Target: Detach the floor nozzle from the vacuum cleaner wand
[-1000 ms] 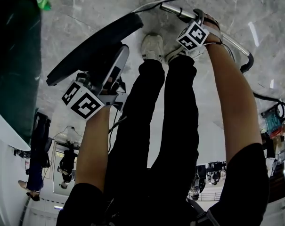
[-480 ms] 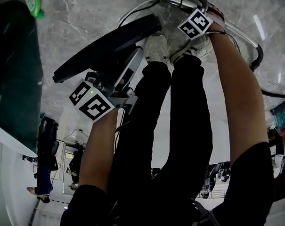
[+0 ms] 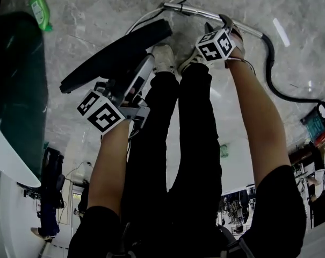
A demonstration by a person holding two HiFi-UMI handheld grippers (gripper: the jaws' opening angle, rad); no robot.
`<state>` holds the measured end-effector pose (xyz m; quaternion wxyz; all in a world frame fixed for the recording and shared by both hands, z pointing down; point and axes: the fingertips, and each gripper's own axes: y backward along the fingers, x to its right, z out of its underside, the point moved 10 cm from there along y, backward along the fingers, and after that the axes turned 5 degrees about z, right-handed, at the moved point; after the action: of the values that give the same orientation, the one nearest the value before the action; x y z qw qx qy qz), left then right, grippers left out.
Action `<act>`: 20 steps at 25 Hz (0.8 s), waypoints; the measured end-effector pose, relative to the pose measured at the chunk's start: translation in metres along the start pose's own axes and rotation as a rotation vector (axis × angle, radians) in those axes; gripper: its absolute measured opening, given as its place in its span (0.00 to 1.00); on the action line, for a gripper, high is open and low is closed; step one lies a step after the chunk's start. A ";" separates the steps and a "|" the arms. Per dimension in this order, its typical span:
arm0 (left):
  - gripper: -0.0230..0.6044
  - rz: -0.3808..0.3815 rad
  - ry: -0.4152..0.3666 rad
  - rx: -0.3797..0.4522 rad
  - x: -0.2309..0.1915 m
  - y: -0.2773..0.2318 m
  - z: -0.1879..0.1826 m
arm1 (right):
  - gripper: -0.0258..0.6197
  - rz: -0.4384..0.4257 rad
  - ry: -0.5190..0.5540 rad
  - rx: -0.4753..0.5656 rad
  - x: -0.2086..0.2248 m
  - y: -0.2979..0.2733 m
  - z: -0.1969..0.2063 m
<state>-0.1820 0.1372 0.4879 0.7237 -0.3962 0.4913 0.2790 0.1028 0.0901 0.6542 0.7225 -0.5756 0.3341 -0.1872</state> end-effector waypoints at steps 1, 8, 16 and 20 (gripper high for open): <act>0.27 0.015 -0.010 0.014 0.014 -0.002 -0.004 | 0.41 -0.030 -0.088 0.039 0.011 0.029 -0.001; 0.27 0.079 -0.124 0.058 0.153 -0.012 -0.052 | 0.21 0.004 -0.651 0.363 0.092 0.262 -0.013; 0.26 0.128 -0.359 0.019 0.363 -0.008 -0.106 | 0.07 0.117 -0.816 0.690 0.170 0.508 -0.054; 0.26 0.163 -0.480 0.048 0.463 -0.008 -0.141 | 0.07 0.172 -0.865 0.860 0.216 0.608 -0.068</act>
<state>-0.0777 0.0199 0.0295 0.8041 -0.2601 0.3422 0.4107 0.1386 0.0633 0.0072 0.9726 -0.2272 -0.0495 0.0044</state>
